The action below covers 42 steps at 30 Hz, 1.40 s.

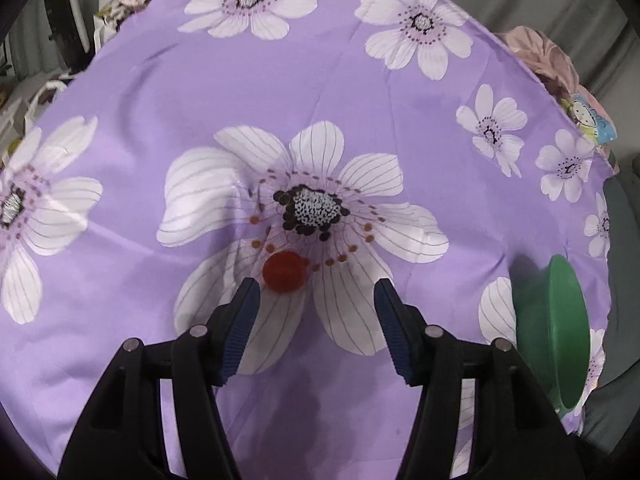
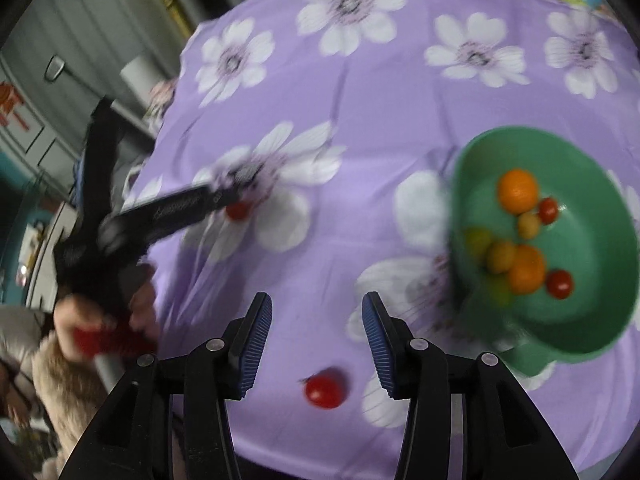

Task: Organize fruits
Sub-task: 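Move the right gripper to another red cherry tomato on the cloth, then close the right gripper around the second red tomato, then carry the second tomato over the green bowl with the right gripper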

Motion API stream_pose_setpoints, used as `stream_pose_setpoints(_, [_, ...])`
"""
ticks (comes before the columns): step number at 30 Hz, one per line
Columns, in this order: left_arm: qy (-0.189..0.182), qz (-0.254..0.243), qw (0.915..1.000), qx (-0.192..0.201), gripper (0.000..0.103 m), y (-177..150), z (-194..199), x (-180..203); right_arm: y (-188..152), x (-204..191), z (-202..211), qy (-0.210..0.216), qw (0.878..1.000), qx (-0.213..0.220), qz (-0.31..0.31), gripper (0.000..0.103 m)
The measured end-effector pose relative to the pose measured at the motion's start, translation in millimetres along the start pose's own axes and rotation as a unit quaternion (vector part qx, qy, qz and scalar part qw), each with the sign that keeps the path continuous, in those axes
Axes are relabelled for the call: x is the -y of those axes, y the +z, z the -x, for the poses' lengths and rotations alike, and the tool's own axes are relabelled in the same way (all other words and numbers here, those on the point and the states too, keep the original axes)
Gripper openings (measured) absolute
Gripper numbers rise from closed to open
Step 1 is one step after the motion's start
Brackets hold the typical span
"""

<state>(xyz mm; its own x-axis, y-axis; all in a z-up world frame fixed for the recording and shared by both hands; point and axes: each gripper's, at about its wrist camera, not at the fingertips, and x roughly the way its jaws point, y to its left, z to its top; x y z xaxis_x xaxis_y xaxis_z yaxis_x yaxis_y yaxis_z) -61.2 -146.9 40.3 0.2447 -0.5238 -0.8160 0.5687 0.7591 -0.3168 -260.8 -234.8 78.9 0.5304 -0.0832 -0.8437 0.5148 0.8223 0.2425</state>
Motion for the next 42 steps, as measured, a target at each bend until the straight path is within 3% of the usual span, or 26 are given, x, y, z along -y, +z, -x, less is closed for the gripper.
stream_pose_setpoints(9, [0.015,0.002,0.9998,-0.016,0.053,2.0,-18.3,-4.3,-39.7,-3.0,-32.6,-0.025,0.998,-0.059,0.024,0.047])
stream_pose_setpoints(19, [0.033,0.017,0.9992,-0.016,0.037,4.2,-30.1,-11.2,-52.1,-8.1,-34.6,-0.041,0.996,-0.059,0.045,0.047])
stream_pose_setpoints(22, [0.035,0.014,0.9992,-0.013,0.029,3.7,-31.0,-10.5,-54.0,-8.1,-39.6,-0.050,0.995,-0.065,0.051,0.043])
stream_pose_setpoints(27, [0.036,0.008,0.9992,-0.016,0.027,1.4,-33.6,-8.9,-57.1,-11.7,-42.5,-0.066,0.994,-0.063,0.064,0.030])
stream_pose_setpoints(30, [0.034,0.007,0.9993,-0.016,0.027,0.9,-31.1,-8.5,-56.3,-12.1,-43.0,-0.066,0.994,-0.058,0.066,0.029])
stream_pose_setpoints(36, [0.029,-0.010,0.9992,0.026,0.027,-2.6,-0.9,-0.3,-46.8,-6.1,-41.9,-0.050,0.997,-0.048,0.043,0.029])
stream_pose_setpoints(42, [0.007,-0.031,0.9966,0.076,0.027,-9.5,38.2,13.6,-25.2,0.2,-10.8,-0.047,0.999,0.004,0.013,0.029])
